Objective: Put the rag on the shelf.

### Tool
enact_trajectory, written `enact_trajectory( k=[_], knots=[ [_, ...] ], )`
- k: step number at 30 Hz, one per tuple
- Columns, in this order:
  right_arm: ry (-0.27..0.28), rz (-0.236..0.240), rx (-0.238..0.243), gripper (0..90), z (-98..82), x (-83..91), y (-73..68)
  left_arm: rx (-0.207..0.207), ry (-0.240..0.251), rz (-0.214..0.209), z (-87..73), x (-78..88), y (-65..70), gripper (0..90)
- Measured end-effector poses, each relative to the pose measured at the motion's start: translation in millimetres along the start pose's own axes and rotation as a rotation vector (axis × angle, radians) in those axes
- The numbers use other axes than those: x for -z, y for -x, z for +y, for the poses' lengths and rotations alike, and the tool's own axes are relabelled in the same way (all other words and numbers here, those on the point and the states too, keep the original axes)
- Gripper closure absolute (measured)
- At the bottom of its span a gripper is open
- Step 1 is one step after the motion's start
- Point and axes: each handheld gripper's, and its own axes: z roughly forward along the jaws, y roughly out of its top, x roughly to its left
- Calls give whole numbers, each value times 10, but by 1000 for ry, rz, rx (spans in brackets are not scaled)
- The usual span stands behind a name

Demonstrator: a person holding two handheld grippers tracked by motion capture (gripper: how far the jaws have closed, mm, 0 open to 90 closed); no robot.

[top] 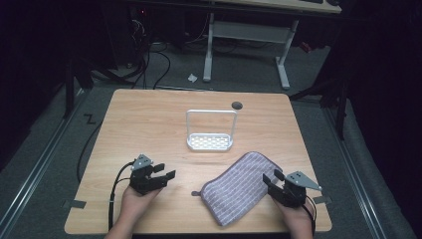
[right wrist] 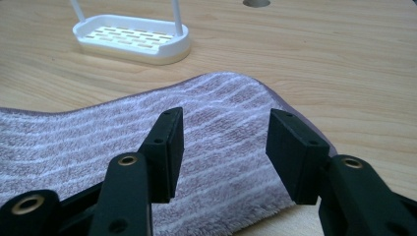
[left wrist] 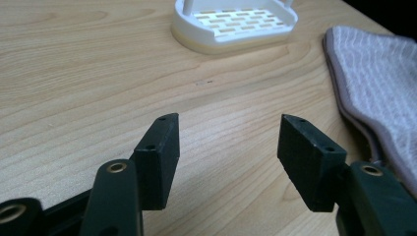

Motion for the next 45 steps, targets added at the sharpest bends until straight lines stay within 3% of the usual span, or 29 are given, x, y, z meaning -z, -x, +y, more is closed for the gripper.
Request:
enact_trajectory(
  k=[7, 9, 10, 11, 12, 13, 14, 15, 16, 17, 18, 20, 24, 26, 28, 29, 33, 36, 40, 41, 45],
  knots=[
    [-5, 1, -2, 496, -41, 31, 70, -34, -21, 6, -8, -82, 79, 440],
    [-7, 7, 5, 496, -51, 32, 90, -26, -19, 11, -2, -99, 140, 453],
    [-11, 9, 5, 498, -55, 26, 103, -10, -6, -15, 7, -107, 184, 479],
    [-16, 10, 1, 513, -57, 20, 119, -2, 4, -51, 25, -124, 241, 512],
    [-28, 26, -11, 587, -57, 10, 149, -7, -2, -79, 56, -151, 321, 692],
    [-43, 38, -9, 631, -56, 5, 156, -77, 6, -76, 130, -233, 536, 767],
    [-60, 47, 5, 659, -55, -2, 154, -80, 4, -110, 166, -289, 622, 825],
    [-73, 48, 23, 683, -56, -6, 146, -83, -17, -152, 189, -360, 699, 862],
    [-81, 46, 31, 708, -59, -8, 137, -83, -17, -152, 189, -360, 699, 878],
    [-87, 47, 38, 732, -60, -7, 137, -137, -67, -167, 167, -528, 844, 894],
    [-87, 47, 38, 732, -60, -7, 137, -137, -67, -167, 167, -528, 844, 899],
    [-115, 56, 43, 837, -62, -5, 157, -191, -176, -182, 47, -715, 980, 900],
    [-174, 79, 60, 888, -79, -36, 185, -191, -216, -205, -46, -701, 1133, 900],
    [-195, 66, 61, 887, -86, -69, 206, -262, -252, -249, -148, -647, 1369, 900],
    [-213, 41, 68, 885, -82, -111, 236, -275, -258, -270, -181, -631, 1432, 899],
    [-221, 39, 71, 884, -78, -135, 256, -279, -270, -302, -223, -609, 1517, 894],
    [-264, 62, 72, 885, -91, -227, 253, -269, -245, -300, -206, -572, 1511, 816],
    [-273, 86, 74, 884, -78, -241, 202, -228, -184, -255, -99, -511, 1341, 777],
    [-273, 108, 94, 884, -79, -257, 107, -196, -165, -230, -44, -503, 1203, 725],
    [-271, 127, 104, 883, -81, -278, 14, -169, -160, -228, -31, -515, 1149, 715],
    [-265, 161, 152, 880, -78, -331, -208, -184, -174, -229, -39, -562, 1177, 705]
  ],
)
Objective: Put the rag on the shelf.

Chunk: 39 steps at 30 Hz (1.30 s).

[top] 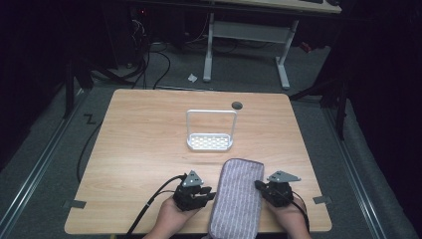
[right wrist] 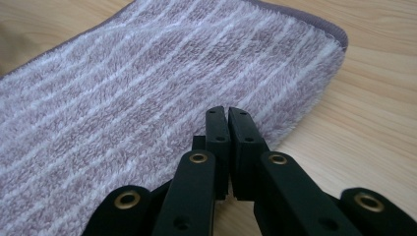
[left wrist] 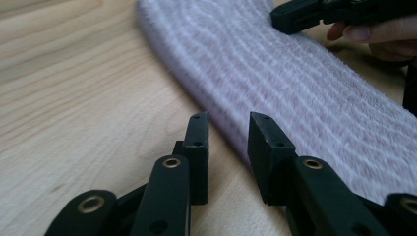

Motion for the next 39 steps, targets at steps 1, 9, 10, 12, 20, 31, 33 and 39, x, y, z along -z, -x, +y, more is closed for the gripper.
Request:
enact_trajectory(
  k=[1, 9, 10, 12, 20, 31, 33, 39],
  knots=[
    [2, 6, 14, 880, 12, -19, -48, -37, -22, 14, -5, -42, 49, 705],
    [3, 84, 69, 873, 74, -112, -334, -21, 2, 89, -36, 60, -44, 620],
    [3, 95, 81, 870, 83, -125, -367, -4, 9, 97, -49, 80, -89, 602],
    [7, 107, 105, 866, 99, -150, -437, -2, 9, 142, -69, 104, -177, 571],
    [17, 143, 141, 856, 111, -190, -579, 48, 63, 253, -2, 71, -349, 459],
    [18, 143, 142, 814, 52, -123, -569, 13, 27, 250, 27, -135, -204, 656],
    [23, 141, 130, 743, 30, -98, -583, 55, 36, 216, 27, -140, -215, 769],
    [91, 88, 57, 626, 83, 40, -568, 60, 34, 190, 22, -153, -184, 797]
  ],
)
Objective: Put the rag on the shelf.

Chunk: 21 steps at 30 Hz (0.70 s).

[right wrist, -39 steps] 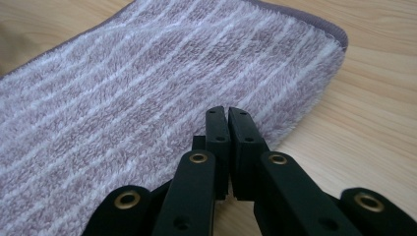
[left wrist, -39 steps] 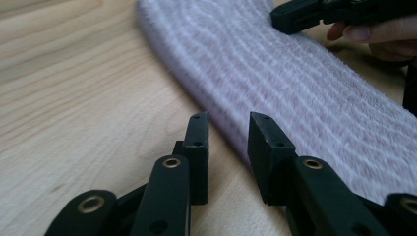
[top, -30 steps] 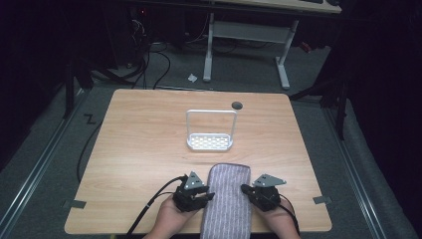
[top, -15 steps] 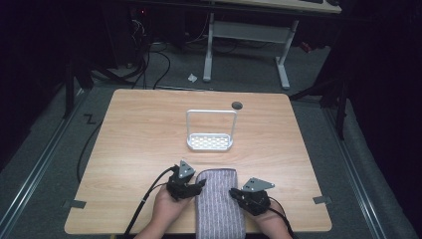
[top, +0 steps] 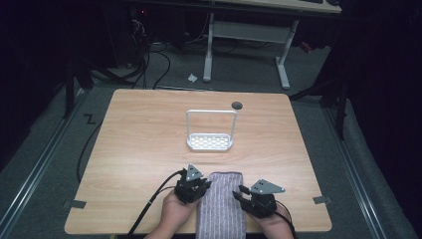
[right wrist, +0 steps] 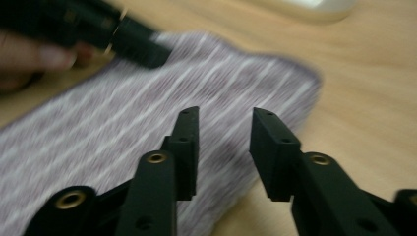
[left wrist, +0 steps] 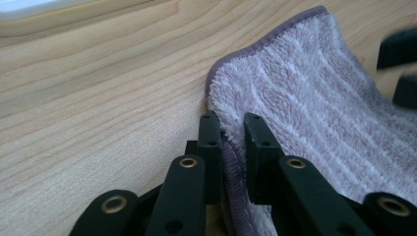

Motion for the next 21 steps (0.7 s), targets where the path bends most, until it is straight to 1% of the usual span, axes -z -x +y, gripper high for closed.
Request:
enact_trajectory(
  k=[1, 2, 3, 4, 5, 6, 8, 10, 11, 12, 13, 14, 16, 17, 18, 19, 21],
  knots=[
    [0, 0, 0, 626, 0, 0, 0, 5, 1, -2, 0, 1, -4, 797],
    [26, -55, -34, 585, 79, 25, 19, 12, 1, -6, -1, 2, -11, 795],
    [26, -55, -34, 585, 79, 25, 19, 15, 0, -5, -2, 4, -15, 795],
    [31, -61, -47, 587, 99, 28, 30, 18, 0, -6, -3, 6, -18, 795],
    [44, -100, -51, 601, 134, 7, 63, 25, 3, -4, -4, 6, -23, 793],
    [44, -100, -51, 601, 134, 7, 63, 25, 3, -4, -4, 6, -23, 792],
    [35, -128, -47, 609, 164, -55, 109, 32, 3, -9, -4, 7, -32, 792],
    [12, -127, -77, 603, 211, -157, 197, 40, 3, -12, -4, 8, -40, 791],
    [-21, -96, -126, 582, 250, -284, 276, 46, 4, -13, -5, 9, -46, 789],
    [-21, -96, -126, 582, 250, -284, 276, 49, 3, -14, -5, 11, -51, 789],
    [-48, -101, -130, 577, 248, -363, 276, 56, 6, -16, -7, 11, -56, 787],
    [-48, -101, -130, 577, 248, -363, 276, 61, 5, -20, -8, 13, -62, 787],
    [-69, -108, -132, 589, 206, -407, 254, 72, 7, -33, -13, 16, -74, 782],
    [-79, -109, -128, 607, 179, -420, 241, 73, 6, -37, -13, 18, -79, 778],
    [-74, -108, -115, 649, 159, -406, 224, 73, 5, -38, -14, 19, -81, 778],
    [-74, -108, -115, 649, 159, -406, 224, 73, 5, -40, -15, 20, -82, 778],
    [-70, -97, -122, 721, 153, -404, 201, 73, 4, -41, -16, 22, -83, 784]
  ],
)
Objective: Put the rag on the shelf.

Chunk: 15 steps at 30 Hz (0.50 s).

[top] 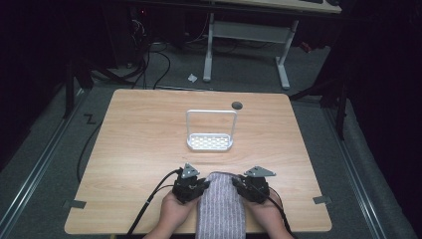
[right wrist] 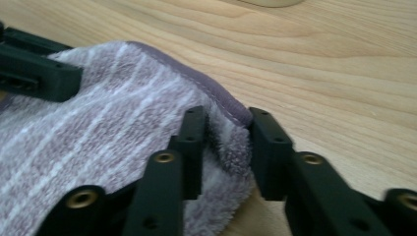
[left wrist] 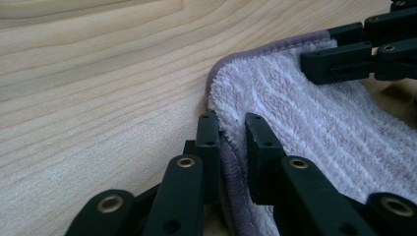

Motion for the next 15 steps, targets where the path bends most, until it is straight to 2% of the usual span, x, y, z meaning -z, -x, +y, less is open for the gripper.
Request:
enact_trajectory(
  k=[1, 5, 7, 8, 9, 10, 11, 12, 13, 14, 15],
  knots=[
    [14, -5, 38, 787, -19, -9, -38, 0, 0, -1, 0, 0, 0, 790],
    [34, -19, 73, 822, -37, 2, -116, 1, 7, 11, -10, 14, 7, 792],
    [45, -25, 79, 823, -45, 15, -139, 8, 32, 10, -26, 42, 9, 792],
    [81, -41, 87, 823, -58, 62, -194, -2, 58, 3, -42, 69, 21, 791],
    [81, -41, 87, 823, -58, 62, -194, -25, 87, -1, -54, 92, 36, 791],
    [99, -51, 89, 823, -61, 83, -212, -64, 131, 18, -75, 133, 72, 791],
    [152, -79, 103, 821, -62, 144, -249, -72, 145, 28, -86, 149, 90, 790],
    [175, -92, 108, 821, -62, 174, -261, -71, 159, 37, -98, 171, 105, 790],
    [175, -92, 108, 821, -62, 174, -261, -67, 182, 50, -112, 194, 123, 790],
    [223, -108, 121, 821, -60, 223, -285, -71, 205, 68, -122, 221, 146, 790],
    [246, -112, 127, 821, -55, 245, -298, -88, 255, 92, -127, 270, 205, 791]
  ],
)
